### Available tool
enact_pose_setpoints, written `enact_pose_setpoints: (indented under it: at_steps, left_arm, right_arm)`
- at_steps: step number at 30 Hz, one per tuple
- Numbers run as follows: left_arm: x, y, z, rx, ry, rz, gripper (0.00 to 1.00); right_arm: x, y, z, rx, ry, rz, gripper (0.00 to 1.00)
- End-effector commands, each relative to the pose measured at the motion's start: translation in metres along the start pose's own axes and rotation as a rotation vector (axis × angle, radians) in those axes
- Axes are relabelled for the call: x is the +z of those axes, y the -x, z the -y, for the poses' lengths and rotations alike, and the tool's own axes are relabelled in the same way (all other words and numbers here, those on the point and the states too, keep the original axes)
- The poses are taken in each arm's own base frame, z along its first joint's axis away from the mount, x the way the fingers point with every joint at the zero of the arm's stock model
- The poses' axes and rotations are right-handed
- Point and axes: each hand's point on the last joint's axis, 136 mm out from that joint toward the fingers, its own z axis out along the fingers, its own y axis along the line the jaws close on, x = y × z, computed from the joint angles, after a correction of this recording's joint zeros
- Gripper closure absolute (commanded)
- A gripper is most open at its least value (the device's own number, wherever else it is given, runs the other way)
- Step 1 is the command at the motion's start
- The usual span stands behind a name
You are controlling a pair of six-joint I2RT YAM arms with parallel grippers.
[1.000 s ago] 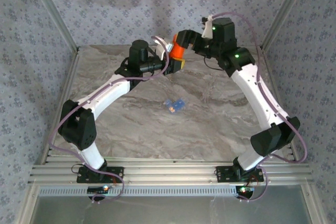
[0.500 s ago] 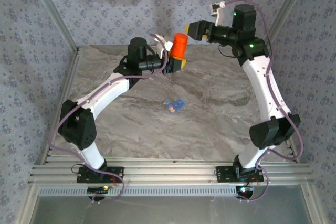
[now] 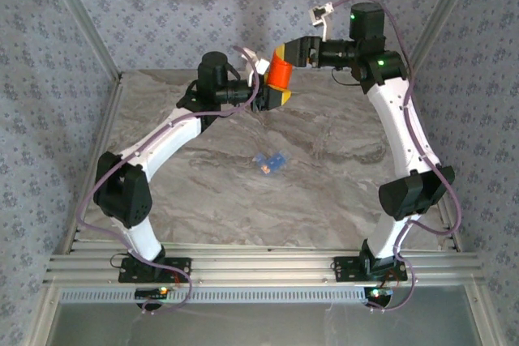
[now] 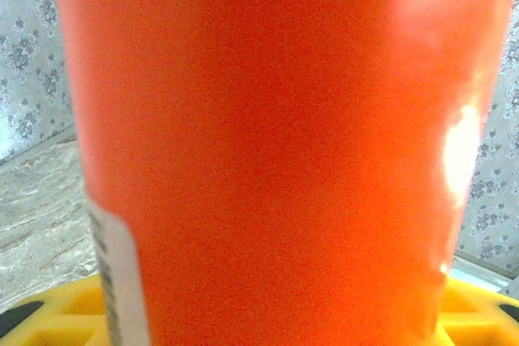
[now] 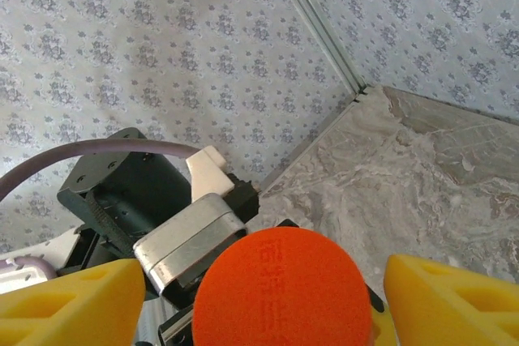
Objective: Sort the pills into containers
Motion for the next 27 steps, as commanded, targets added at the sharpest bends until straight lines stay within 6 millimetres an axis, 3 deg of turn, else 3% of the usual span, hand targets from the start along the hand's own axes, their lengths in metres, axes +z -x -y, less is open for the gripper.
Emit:
enact_pose_setpoints:
  at_steps: [1, 18, 21, 27]
  left_arm:
    - [-0.002, 0.018, 0.006, 0.029, -0.03, 0.028, 1.0]
    - [-0.002, 0.019, 0.003, 0.039, -0.011, 0.031, 1.0]
    - [-0.003, 0.019, -0.005, 0.065, 0.053, 0.037, 1.0]
    - [-0.023, 0.031, -0.031, 0.256, 0.351, 0.132, 1.0]
  right_arm:
    - [0.003, -0.003, -0.007, -0.018, 0.034, -0.024, 0.25]
    - [0.01, -0.02, 0.01, 0.036, -0.059, -0.055, 0.56]
    - [0.012, -0.024, 0.019, 0.071, -0.147, -0.036, 0.58]
    - [0.024, -0.049, 0.037, 0.133, -0.415, 0.05, 0.59]
